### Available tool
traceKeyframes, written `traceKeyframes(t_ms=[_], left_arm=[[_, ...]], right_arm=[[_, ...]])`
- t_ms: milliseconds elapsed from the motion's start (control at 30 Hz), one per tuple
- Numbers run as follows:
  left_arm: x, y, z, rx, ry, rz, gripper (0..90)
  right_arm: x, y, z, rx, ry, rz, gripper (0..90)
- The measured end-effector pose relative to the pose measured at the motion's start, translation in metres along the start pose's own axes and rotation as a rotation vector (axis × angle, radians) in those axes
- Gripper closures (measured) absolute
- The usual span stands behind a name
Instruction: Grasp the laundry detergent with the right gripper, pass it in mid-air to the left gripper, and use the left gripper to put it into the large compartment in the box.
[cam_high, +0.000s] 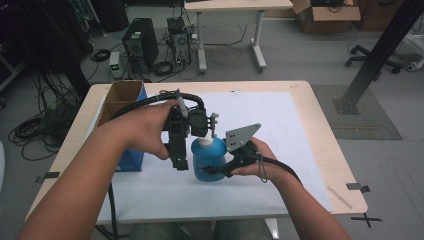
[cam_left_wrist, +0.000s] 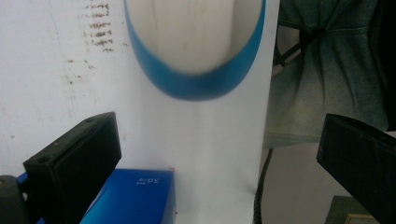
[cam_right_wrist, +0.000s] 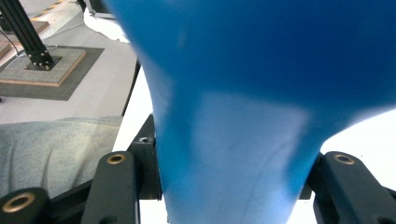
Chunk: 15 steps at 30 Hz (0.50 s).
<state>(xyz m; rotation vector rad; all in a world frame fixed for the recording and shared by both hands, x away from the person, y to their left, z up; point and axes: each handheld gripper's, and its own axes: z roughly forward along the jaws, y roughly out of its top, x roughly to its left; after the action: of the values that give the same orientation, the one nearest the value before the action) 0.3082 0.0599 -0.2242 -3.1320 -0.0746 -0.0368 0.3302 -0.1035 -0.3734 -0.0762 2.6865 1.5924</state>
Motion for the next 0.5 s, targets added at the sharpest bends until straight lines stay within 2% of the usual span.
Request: traceKeyframes(t_ms=[500], left_arm=[[0.004, 0.006, 0.014, 0.007, -0.011, 0.002, 0.2]], right_arm=[[0.003, 0.002, 0.016, -0.014, 0.003, 0.002, 45.4]])
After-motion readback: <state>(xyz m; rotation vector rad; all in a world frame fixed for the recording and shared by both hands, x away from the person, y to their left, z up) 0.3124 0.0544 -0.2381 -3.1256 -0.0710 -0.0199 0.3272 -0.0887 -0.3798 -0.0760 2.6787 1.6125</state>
